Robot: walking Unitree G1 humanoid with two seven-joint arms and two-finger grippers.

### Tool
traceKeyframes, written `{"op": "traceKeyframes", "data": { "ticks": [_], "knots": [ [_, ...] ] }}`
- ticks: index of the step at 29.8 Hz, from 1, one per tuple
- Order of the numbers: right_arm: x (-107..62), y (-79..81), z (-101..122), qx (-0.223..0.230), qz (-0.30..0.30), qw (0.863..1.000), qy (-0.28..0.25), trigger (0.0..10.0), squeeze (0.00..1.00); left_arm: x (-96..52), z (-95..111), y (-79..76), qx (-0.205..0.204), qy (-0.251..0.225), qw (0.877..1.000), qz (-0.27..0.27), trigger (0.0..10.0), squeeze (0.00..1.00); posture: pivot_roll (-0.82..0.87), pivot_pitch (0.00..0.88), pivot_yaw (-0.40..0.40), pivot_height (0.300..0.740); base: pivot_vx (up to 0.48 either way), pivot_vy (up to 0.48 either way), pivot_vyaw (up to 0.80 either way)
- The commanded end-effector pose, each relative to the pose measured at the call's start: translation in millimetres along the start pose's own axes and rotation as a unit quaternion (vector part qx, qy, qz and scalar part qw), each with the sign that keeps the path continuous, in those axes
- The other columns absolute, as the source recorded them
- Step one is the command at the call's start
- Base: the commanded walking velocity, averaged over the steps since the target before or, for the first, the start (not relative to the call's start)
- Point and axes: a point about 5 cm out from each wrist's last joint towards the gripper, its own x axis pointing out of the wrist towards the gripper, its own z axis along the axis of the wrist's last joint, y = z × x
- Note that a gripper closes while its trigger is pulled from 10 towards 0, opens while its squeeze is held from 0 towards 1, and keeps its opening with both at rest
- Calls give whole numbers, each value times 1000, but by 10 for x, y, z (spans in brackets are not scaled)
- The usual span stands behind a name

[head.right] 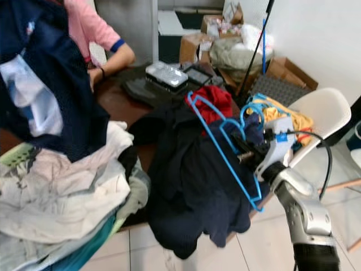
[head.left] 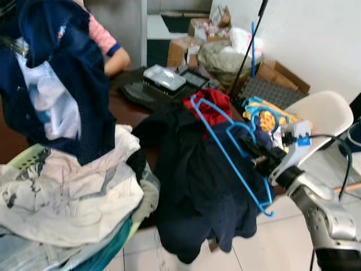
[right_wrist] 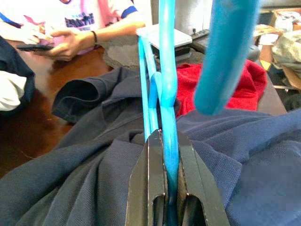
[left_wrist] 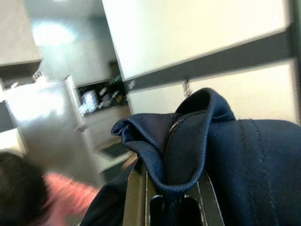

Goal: Hang hanger

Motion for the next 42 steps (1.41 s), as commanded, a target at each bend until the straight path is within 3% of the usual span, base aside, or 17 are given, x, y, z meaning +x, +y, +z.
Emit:
{"op": "traceKeyframes", "data": {
  "ticks": [1, 7, 9, 10, 11, 16, 20, 21, 23, 24, 25, 26, 27, 32, 33, 34, 42],
  "knots": [
    [-22, -36, 25, -2, -8, 1000, -7, 10000, 0, 15, 226, -100, -31, -60, 997, -38, 0, 0, 132, 102, -67, 740, 0, 0, 0],
    [-21, -33, 20, -2, -8, 1000, -8, 10000, 0, 2, 294, -203, -64, -67, 991, -92, 0, 0, 133, 105, -62, 740, 0, 0, 0],
    [-35, -29, 3, -1, -10, 1000, -6, 10000, 0, -214, -10, -343, -71, 34, 983, -165, 0, 0, 130, 111, -58, 740, 0, 0, 0],
    [-35, -29, 3, -1, -10, 1000, -6, 10000, 0, -214, -10, -343, -71, 34, 983, -165, 0, 0, 130, 111, -58, 740, 0, 0, 0],
    [-54, -35, -4, 0, -12, 1000, -5, 10000, 0, -533, -263, -544, -102, 131, 953, -251, 0, 0, 130, 111, -58, 740, 0, 0, 0],
    [-58, -37, -5, 0, -12, 1000, -5, 10000, 0, -605, -297, -595, -111, 151, 944, -271, 0, 0, 130, 111, -58, 740, 0, 0, 0],
    [-52, -38, -10, 1, -11, 1000, -3, 10000, 0, -800, -409, -664, -145, 213, 921, -292, 0, 0, 144, 121, -65, 740, 0, 0, 0],
    [-35, -26, -18, 2, -9, 1000, -2, 10000, 0, -917, -490, -710, -159, 254, 906, -299, 0, 0, 148, 122, -67, 740, 0, 0, 0],
    [-35, -26, -18, 2, -9, 1000, -2, 10000, 0, -917, -490, -710, -159, 254, 906, -299, 0, 0, 148, 122, -67, 740, 0, 0, 0],
    [-19, -14, -22, 3, -6, 1000, -2, 10000, 0, -999, -555, -748, -169, 288, 894, -299, 1490, 0, 147, 123, -69, 740, 0, 0, 0],
    [-19, -14, -22, 3, -6, 1000, -2, 10000, 0, -999, -555, -748, -169, 288, 894, -299, 1490, 0, 147, 123, -69, 740, 0, 0, 0],
    [-10, -7, -23, 3, -4, 1000, -2, 10000, 0, -1051, -629, -769, -167, 316, 886, -295, 4941, 0, 144, 124, -70, 740, 0, 0, 0],
    [-10, -8, -21, 3, -3, 1000, -1, 10000, 0, -1086, -710, -775, -160, 341, 880, -290, 10000, 0, 142, 125, -70, 740, 0, 0, 0],
    [-26, -18, -14, 2, -5, 1000, 0, 10000, 0, -1204, -907, -756, -130, 394, 867, -277, 10000, 0, 134, 131, -72, 740, 0, 0, 0],
    [-32, -17, -16, 2, -5, 1000, 0, 10000, 0, -1227, -977, -744, -120, 405, 866, -267, 10000, 608, 133, 131, -73, 740, 0, 0, 0],
    [-37, -16, -16, 1, -5, 1000, 1, 10000, 0, -1225, -1036, -741, -110, 409, 868, -258, 10000, 1000, 132, 132, -74, 740, 0, 0, 0],
    [-38, -8, -10, 1, -3, 1000, 2, 10000, 0, -1117, -1107, -801, -81, 377, 887, -252, 10000, 1000, 121, 139, -76, 740, 0, 0, 0]
  ]
}}
